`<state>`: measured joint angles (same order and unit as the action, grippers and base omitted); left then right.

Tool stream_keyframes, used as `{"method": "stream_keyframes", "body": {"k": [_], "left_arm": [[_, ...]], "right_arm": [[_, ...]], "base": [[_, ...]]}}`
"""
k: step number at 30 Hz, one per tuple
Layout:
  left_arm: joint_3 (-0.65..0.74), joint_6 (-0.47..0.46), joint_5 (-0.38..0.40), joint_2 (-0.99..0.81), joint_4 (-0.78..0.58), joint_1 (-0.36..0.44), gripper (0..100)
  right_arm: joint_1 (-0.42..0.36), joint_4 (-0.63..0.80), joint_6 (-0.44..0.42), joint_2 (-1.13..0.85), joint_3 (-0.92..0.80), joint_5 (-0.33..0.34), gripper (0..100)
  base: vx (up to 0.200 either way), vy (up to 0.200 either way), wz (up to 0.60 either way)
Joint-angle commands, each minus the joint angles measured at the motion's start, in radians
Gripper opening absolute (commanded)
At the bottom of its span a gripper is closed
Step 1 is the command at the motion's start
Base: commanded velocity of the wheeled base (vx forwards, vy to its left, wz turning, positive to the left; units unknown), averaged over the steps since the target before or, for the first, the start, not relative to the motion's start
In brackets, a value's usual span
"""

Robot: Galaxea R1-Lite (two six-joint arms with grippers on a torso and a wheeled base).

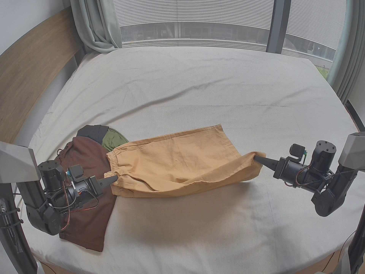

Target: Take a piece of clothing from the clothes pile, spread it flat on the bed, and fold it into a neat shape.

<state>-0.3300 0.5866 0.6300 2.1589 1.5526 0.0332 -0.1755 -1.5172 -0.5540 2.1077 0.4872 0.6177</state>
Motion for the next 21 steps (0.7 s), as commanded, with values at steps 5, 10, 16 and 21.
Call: {"method": "stream_keyframes", "body": {"k": [5, 10, 16, 21], "left_arm": [[-0.034, 0.010, -0.036, 0.001, 0.001, -0.009, 0], [-0.050, 0.016, -0.041, 0.001, 0.001, -0.015, 0], [-0.073, 0.055, -0.075, 0.002, 0.001, -0.013, 0], [-0.089, 0.061, -0.092, 0.007, 0.001, -0.012, 0]], "right_arm": [[0.005, 0.091, -0.012, 0.000, 0.114, 0.001, 0], [0.007, 0.121, -0.010, 0.025, 0.168, 0.001, 0], [0.007, 0.170, -0.010, 0.049, 0.251, 0.001, 0], [0.007, 0.221, -0.010, 0.049, 0.309, 0.001, 0]], "base": [[0.000, 0.000, 0.00], [0.000, 0.000, 0.00], [0.000, 0.000, 0.00], [0.000, 0.000, 0.00]]}}
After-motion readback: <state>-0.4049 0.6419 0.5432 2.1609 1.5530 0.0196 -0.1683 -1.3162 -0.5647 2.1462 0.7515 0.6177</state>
